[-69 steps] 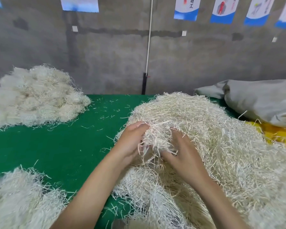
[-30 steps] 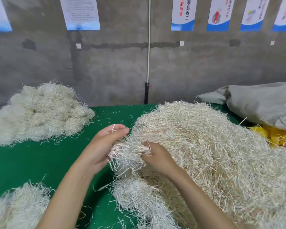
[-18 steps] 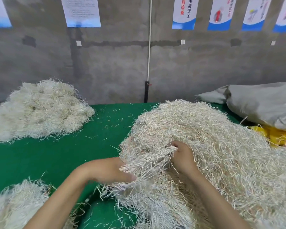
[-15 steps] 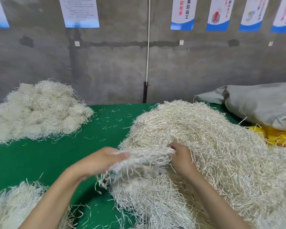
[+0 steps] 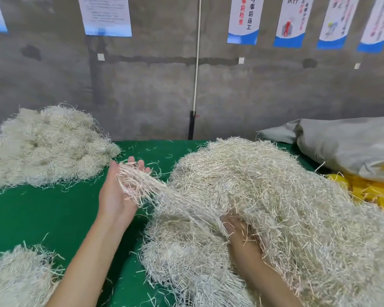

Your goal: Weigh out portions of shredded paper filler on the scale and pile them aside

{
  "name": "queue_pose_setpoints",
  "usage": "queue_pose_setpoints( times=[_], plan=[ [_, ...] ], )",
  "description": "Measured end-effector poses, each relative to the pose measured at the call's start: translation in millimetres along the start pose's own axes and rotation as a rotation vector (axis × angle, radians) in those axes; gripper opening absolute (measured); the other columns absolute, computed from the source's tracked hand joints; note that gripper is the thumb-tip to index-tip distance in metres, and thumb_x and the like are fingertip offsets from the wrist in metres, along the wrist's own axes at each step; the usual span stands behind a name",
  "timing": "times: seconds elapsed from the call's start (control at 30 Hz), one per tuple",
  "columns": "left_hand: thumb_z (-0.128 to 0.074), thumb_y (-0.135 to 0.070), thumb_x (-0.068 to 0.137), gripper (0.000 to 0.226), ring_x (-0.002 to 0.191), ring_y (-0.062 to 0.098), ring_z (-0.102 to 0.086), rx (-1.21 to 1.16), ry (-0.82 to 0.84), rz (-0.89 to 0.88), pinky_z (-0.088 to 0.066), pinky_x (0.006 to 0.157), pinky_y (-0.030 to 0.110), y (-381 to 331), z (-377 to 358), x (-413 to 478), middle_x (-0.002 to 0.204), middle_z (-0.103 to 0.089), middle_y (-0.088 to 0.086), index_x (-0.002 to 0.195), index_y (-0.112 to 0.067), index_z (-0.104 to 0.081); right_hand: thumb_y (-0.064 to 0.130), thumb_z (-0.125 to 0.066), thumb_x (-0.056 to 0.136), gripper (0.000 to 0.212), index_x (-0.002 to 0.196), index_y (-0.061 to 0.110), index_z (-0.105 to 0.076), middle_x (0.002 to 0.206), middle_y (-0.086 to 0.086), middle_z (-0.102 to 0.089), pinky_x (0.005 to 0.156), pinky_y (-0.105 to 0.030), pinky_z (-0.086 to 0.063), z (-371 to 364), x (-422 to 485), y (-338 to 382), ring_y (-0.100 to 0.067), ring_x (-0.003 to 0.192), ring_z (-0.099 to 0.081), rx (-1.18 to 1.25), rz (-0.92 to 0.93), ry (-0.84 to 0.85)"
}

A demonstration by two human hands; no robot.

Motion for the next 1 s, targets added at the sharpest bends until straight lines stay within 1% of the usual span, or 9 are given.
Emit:
queue_pose_setpoints(
  times=[0.1,0.17,0.23,0.33,0.43,0.57,0.67,0.77,1.0],
  plan=[
    [-0.046,-0.04,0.102,0.032,0.082,0.013,-0.072,-0.108,0.015,-0.029,-0.058,0.087,0.039,-12.2,-13.8,2.5,0.086,-0.074,0.001,0.104,-0.014,-0.063,0.052,-0.045,0.096,0.077,0.143,-0.009,-0.04,0.125,-0.028,-0.051,0.111,-0.042,-0.033,-1.9,-11.3,0.0,-0.039,0.136,-0.041,0.107,0.001,-0.01],
    [-0.044,-0.039,0.104,0.032,0.075,0.011,-0.069,-0.161,0.004,-0.051,-0.058,0.086,0.038,-14.9,-16.9,2.2,0.08,-0.07,0.0,0.098,-0.014,-0.062,0.027,-0.038,0.105,0.06,0.159,0.02,-0.01,0.161,-0.014,-0.021,0.117,-0.03,-0.022,3.6,-14.2,13.3,-0.025,0.147,-0.027,0.174,0.093,0.013],
    [-0.039,-0.037,0.106,0.034,0.071,0.011,-0.066,-0.164,0.026,-0.098,-0.057,0.087,0.038,-20.7,-19.8,2.4,0.078,-0.066,0.0,0.093,-0.015,-0.061,0.018,-0.039,0.103,0.065,0.159,0.025,-0.005,0.166,0.001,-0.001,0.112,-0.026,-0.031,14.1,-14.5,15.1,-0.02,0.144,-0.034,0.076,0.143,0.03],
    [-0.043,-0.034,0.105,0.03,0.077,0.015,-0.068,-0.095,0.077,-0.076,-0.059,0.082,0.039,-17.4,-26.1,-2.0,0.086,-0.067,0.002,0.093,-0.015,-0.063,0.029,-0.042,0.103,0.052,0.151,0.013,-0.028,0.16,-0.001,-0.03,0.091,-0.033,-0.05,27.9,-14.6,23.6,-0.021,0.107,-0.062,-0.117,0.116,0.085],
    [-0.045,-0.032,0.102,0.036,0.095,0.024,-0.07,0.013,0.167,0.004,-0.06,0.076,0.039,-0.3,-32.4,-10.6,0.101,-0.071,0.01,0.095,-0.011,-0.073,0.031,-0.049,0.098,0.051,0.147,0.031,-0.036,0.118,0.011,-0.062,0.073,-0.019,-0.056,64.4,-20.1,42.4,-0.004,0.082,-0.065,0.044,0.205,-0.118],
    [-0.052,-0.034,0.091,0.034,0.105,0.026,-0.07,0.255,0.321,0.054,-0.053,0.087,0.043,20.2,-49.5,-27.2,0.107,-0.074,0.012,0.077,-0.022,-0.081,0.049,-0.048,0.091,0.061,0.149,0.043,-0.029,0.132,0.043,-0.038,0.098,-0.01,-0.033,98.6,-24.6,94.5,0.035,0.101,-0.04,0.517,0.432,-0.165],
    [-0.059,-0.037,0.084,0.027,0.108,0.027,-0.068,0.257,0.369,0.063,-0.048,0.097,0.047,22.1,-57.8,-33.8,0.106,-0.075,0.009,0.08,-0.023,-0.081,0.04,-0.047,0.1,0.027,0.12,0.03,-0.063,0.118,0.023,-0.057,0.096,-0.021,-0.045,91.0,-12.6,116.8,0.019,0.091,-0.05,0.578,0.483,-0.084],
    [-0.061,-0.035,0.084,0.026,0.103,0.028,-0.07,0.163,0.358,0.019,-0.052,0.096,0.048,0.2,-57.1,-32.2,0.103,-0.075,0.009,0.081,-0.02,-0.081,0.035,-0.048,0.102,0.032,0.075,0.023,-0.06,0.067,0.007,-0.058,0.06,-0.023,-0.047,70.3,-4.7,109.7,-0.004,0.056,-0.049,0.698,0.448,-0.057],
    [-0.061,-0.028,0.086,0.022,0.086,0.023,-0.07,-0.052,0.23,-0.018,-0.049,0.096,0.043,-30.4,-52.8,-29.6,0.089,-0.071,0.007,0.086,-0.011,-0.075,0.051,-0.036,0.097,0.038,0.085,0.027,-0.063,0.069,0.002,-0.063,0.06,-0.021,-0.053,53.7,-2.0,96.5,-0.011,0.06,-0.061,0.506,0.455,-0.207]
  ],
)
Point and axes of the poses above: each hand's wrist, its own x-axis towards the middle knuckle, its own z-axis out of the back of the hand, y = z × x, the point moved 7 cm from there along x, towards the middle knuckle
